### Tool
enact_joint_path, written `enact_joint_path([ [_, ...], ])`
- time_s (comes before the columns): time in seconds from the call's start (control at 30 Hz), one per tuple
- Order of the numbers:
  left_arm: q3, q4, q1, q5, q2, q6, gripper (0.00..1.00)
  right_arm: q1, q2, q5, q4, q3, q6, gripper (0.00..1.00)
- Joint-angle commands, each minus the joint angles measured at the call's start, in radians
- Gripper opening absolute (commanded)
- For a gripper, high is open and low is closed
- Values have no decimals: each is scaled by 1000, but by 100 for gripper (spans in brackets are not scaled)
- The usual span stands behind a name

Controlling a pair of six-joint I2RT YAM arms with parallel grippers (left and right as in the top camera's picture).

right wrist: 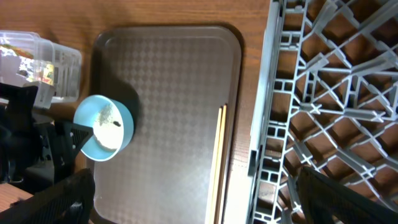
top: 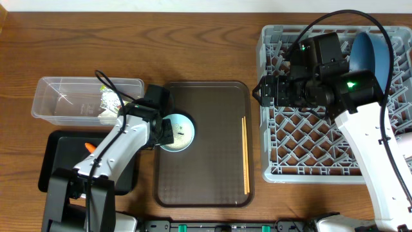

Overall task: Sort waste into correct bins and load items into the dishwasher rack
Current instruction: 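Grip the white rice bowl's rim with the left gripper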

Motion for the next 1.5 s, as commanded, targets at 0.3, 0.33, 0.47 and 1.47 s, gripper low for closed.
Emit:
enact_joint_path([
  [0.3, -9, 36, 3, -19, 2, 10, 39, 13, 3, -4, 14, 3, 7, 97],
  [0.33, -9, 37, 3, -20, 2, 10, 38, 13, 3, -4, 13, 3, 7, 97],
  [0.47, -9, 37, 3, -60, 3, 10, 39, 12, 3, -4, 13, 3, 7, 97],
  [1.47, -41, 60, 3, -55, 8, 24, 6, 12, 3, -4, 14, 3, 7, 99],
])
